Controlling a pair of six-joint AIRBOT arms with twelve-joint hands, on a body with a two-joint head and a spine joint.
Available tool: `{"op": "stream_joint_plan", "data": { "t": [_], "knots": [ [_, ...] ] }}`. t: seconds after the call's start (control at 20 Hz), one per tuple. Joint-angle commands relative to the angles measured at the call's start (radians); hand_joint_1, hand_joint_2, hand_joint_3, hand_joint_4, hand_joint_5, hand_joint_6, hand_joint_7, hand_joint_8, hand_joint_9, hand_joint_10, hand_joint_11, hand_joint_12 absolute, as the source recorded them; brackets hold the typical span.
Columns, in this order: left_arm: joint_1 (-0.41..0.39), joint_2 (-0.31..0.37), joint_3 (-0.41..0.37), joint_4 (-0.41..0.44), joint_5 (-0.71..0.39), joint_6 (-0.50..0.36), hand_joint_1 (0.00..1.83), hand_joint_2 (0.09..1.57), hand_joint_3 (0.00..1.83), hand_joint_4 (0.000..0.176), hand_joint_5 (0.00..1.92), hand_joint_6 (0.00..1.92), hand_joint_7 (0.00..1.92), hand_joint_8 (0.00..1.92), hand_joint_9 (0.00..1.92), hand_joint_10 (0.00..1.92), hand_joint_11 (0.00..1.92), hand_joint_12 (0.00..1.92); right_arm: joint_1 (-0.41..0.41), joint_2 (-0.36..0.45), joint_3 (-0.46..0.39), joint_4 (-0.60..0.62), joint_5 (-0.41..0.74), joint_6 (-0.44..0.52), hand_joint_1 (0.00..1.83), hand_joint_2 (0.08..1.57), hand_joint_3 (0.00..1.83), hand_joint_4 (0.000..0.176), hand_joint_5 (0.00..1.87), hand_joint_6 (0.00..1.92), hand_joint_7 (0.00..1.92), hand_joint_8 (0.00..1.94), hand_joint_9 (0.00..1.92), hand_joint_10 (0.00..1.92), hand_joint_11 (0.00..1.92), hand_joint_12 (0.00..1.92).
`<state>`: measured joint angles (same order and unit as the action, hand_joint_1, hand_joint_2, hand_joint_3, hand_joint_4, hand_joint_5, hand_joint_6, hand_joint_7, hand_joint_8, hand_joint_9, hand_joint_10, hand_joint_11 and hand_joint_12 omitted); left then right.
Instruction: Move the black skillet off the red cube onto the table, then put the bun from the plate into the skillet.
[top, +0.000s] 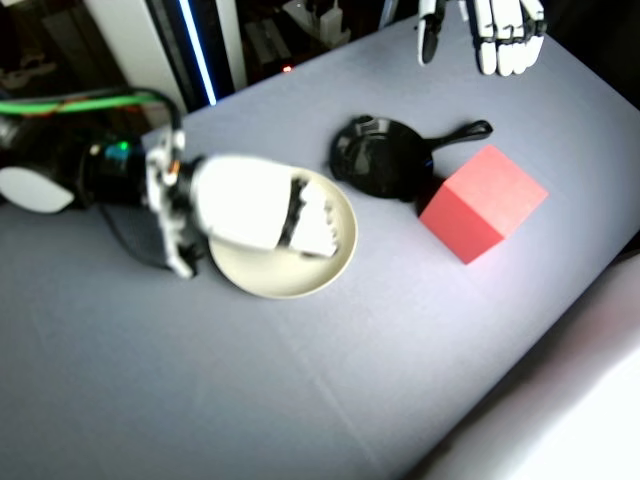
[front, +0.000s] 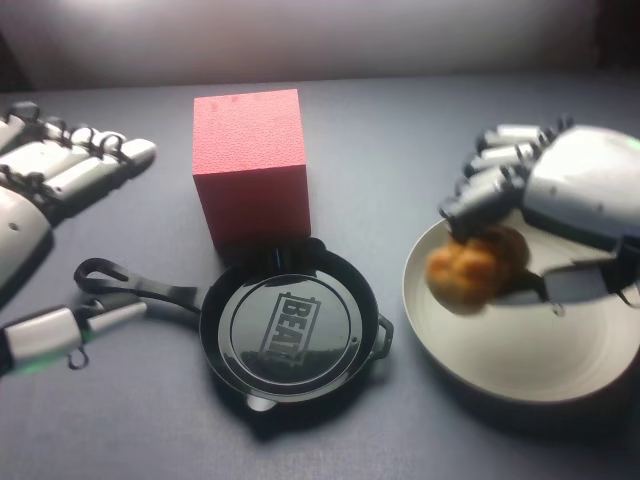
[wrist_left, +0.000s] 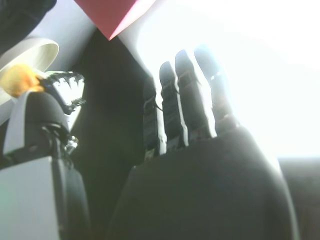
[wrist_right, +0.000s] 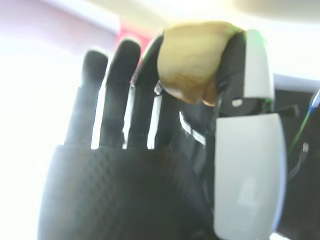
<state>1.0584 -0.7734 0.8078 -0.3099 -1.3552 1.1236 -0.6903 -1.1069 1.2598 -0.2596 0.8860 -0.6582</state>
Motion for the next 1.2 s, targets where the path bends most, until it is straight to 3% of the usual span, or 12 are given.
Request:
{"op": "stream_joint_plan", "data": {
  "t": [0.0,0.15,0.2,0.4,0.5,0.55,0.6,0.7,0.8,1.0,1.1,1.15],
  "knots": [
    [0.003,0.016,-0.004,0.009,-0.138,-0.003,0.61,1.11,0.01,0.043,0.29,0.00,0.31,0.00,0.31,0.00,0.00,0.85,0.022,-0.006,-0.004,0.017,0.146,0.004,1.23,1.13,0.00,0.000,0.95,1.19,0.97,0.83,0.76,0.29,0.21,1.10],
    [0.037,0.056,-0.020,-0.004,-0.168,-0.001,0.61,1.11,0.01,0.043,0.29,0.00,0.31,0.00,0.31,0.00,0.00,0.85,0.067,-0.064,0.005,0.004,0.156,0.004,1.23,1.13,0.00,0.000,0.95,1.20,0.98,0.82,0.85,0.07,0.22,1.08],
    [0.046,0.064,-0.023,-0.012,-0.177,0.000,0.52,1.12,0.01,0.051,0.31,0.01,0.35,0.01,0.34,0.01,0.00,0.98,0.073,-0.087,0.014,0.004,0.153,0.007,1.34,1.12,0.00,0.000,0.95,1.16,1.02,0.78,0.85,0.93,0.51,1.11],
    [0.057,0.073,-0.026,-0.026,-0.207,0.004,0.37,1.12,0.00,0.043,0.33,0.00,0.38,0.01,0.35,0.01,0.00,1.02,0.126,-0.203,0.063,-0.028,0.071,0.021,1.23,1.09,0.00,0.018,1.05,0.94,1.01,0.89,0.78,0.62,0.25,1.42],
    [0.057,0.072,-0.025,-0.026,-0.207,0.005,0.33,1.14,0.01,0.038,0.32,0.00,0.39,0.01,0.36,0.01,0.00,1.05,0.146,-0.249,0.093,-0.045,0.010,0.021,1.19,1.06,0.00,0.000,1.09,0.77,0.98,1.24,0.79,1.53,0.65,1.87],
    [0.057,0.069,-0.023,-0.025,-0.204,0.005,0.35,1.15,0.01,0.036,0.31,0.00,0.39,0.00,0.35,0.00,0.00,1.05,0.151,-0.267,0.105,-0.046,-0.019,0.021,1.18,1.07,0.00,0.000,1.07,0.82,0.97,1.33,0.81,1.66,0.73,1.91],
    [0.055,0.065,-0.020,-0.025,-0.198,0.005,0.36,1.16,0.01,0.035,0.31,0.00,0.38,0.00,0.34,0.00,0.00,1.05,0.156,-0.288,0.122,-0.046,-0.046,0.021,1.24,1.12,0.00,0.000,0.96,0.84,0.99,1.22,0.75,1.50,0.65,1.84],
    [0.053,0.062,-0.018,-0.024,-0.190,0.005,0.35,1.18,0.01,0.018,0.32,0.00,0.40,0.01,0.37,0.01,0.00,1.13,0.162,-0.310,0.146,-0.046,-0.084,0.021,0.92,1.04,0.00,0.000,0.66,0.21,0.66,0.47,0.44,0.83,0.08,1.49],
    [0.052,0.061,-0.019,-0.022,-0.195,0.005,0.37,1.17,0.00,0.013,0.33,0.00,0.38,0.00,0.35,0.00,0.00,1.07,0.163,-0.311,0.149,-0.046,-0.098,0.021,0.67,1.02,0.00,0.080,0.21,0.01,0.34,0.10,0.21,0.37,0.00,0.98],
    [0.054,0.061,-0.025,-0.025,-0.211,0.004,0.34,1.16,0.00,0.027,0.31,0.00,0.37,0.00,0.34,0.00,0.00,0.98,0.162,-0.291,0.117,-0.018,-0.069,0.021,0.70,0.97,0.00,0.137,0.00,0.00,0.19,0.00,0.21,0.05,0.00,0.95],
    [0.055,0.061,-0.029,-0.028,-0.218,0.004,0.33,1.17,0.00,0.028,0.31,0.00,0.37,0.00,0.35,0.00,0.00,1.05,0.139,-0.222,0.085,0.015,-0.006,0.021,0.71,0.97,0.00,0.130,0.00,0.00,0.13,0.00,0.04,0.04,0.00,0.17],
    [0.056,0.061,-0.030,-0.029,-0.223,0.004,0.33,1.16,0.00,0.033,0.31,0.00,0.38,0.00,0.35,0.00,0.00,1.05,0.123,-0.190,0.067,0.038,0.040,0.021,0.74,0.97,0.00,0.106,0.00,0.00,0.11,0.00,0.06,0.01,0.00,0.17]
  ]
}}
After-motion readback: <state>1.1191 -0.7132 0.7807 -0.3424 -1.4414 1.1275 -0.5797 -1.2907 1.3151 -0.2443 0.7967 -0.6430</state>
